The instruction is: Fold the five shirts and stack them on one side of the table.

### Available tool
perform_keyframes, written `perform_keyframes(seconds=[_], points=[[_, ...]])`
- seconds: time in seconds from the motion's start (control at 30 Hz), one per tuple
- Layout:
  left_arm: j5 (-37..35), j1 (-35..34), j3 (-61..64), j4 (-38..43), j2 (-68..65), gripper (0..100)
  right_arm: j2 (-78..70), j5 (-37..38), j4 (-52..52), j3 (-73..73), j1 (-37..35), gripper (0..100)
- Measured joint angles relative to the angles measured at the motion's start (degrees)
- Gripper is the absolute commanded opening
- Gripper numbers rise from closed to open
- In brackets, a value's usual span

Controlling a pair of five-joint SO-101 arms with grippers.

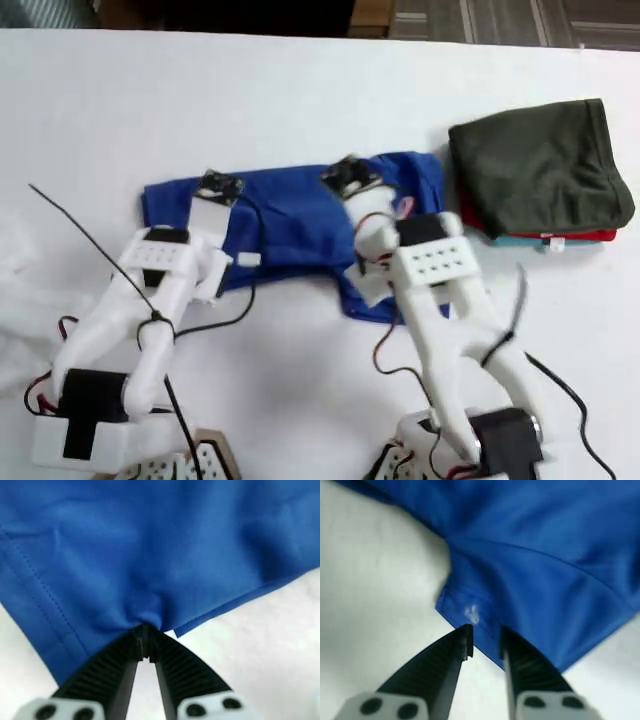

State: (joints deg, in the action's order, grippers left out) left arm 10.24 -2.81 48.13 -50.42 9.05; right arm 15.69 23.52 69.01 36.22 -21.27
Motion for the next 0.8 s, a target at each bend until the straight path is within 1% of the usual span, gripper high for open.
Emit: perform_keyframes(seconds=[0.07,0.13,0.27,0.47,0.57,0.67,0.73,0.8], points=[[-0.18,-0.09,0.0,0.35,0.0,3,-3.34,-0.35,-0.97,0.0,-3.6,14.4],[-0.26,-0.09,0.0,0.97,0.0,3,-6.15,-0.44,-3.08,0.0,-5.71,14.4],[-0.26,-0.09,0.0,1.14,0.0,3,-10.55,-0.79,-7.47,0.09,-6.24,14.4],[-0.26,-0.09,0.0,1.49,0.0,3,-15.47,-0.79,-9.05,0.0,-6.51,14.5],[-0.26,-0.09,0.0,1.49,0.0,3,-17.49,-0.79,-9.49,-1.67,-5.01,12.4],[-0.18,0.09,0.0,1.49,0.0,3,-18.81,-0.79,-9.93,-3.34,-2.37,1.9],[-0.18,0.09,0.0,1.49,0.0,3,-18.9,-0.79,-9.93,-3.87,-0.79,3.0],[-0.18,0.09,0.0,1.49,0.0,3,-18.9,-0.88,-9.93,-3.87,0.09,1.6]])
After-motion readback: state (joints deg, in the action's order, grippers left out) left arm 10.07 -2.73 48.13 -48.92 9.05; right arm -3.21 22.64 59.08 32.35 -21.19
